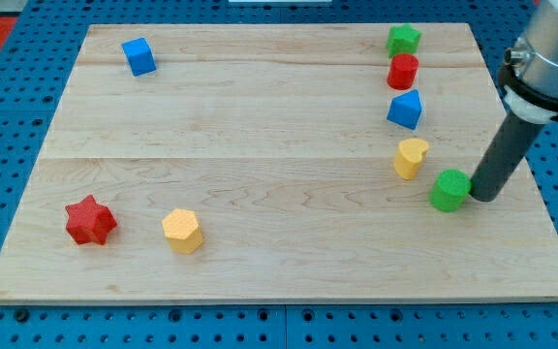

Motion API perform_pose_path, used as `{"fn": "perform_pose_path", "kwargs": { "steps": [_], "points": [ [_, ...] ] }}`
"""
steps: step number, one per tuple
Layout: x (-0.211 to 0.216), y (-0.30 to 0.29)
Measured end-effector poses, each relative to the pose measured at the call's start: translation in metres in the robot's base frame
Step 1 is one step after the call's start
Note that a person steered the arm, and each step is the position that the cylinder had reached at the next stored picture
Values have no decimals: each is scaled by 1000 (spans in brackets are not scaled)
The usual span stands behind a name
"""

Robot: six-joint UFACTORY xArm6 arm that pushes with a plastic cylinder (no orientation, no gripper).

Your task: Move your arm closer to the red star

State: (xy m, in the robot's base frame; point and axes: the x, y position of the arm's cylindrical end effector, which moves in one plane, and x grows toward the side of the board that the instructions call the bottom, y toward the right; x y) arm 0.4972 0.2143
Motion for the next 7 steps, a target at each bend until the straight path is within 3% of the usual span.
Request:
{"fn": "perform_pose_path", "kwargs": {
  "steps": [2, 3, 4, 5, 7],
  "points": [
    [-1, -36],
    [-1, -17],
    [28, -10],
    [63, -51],
    [27, -193]
  ]
}}
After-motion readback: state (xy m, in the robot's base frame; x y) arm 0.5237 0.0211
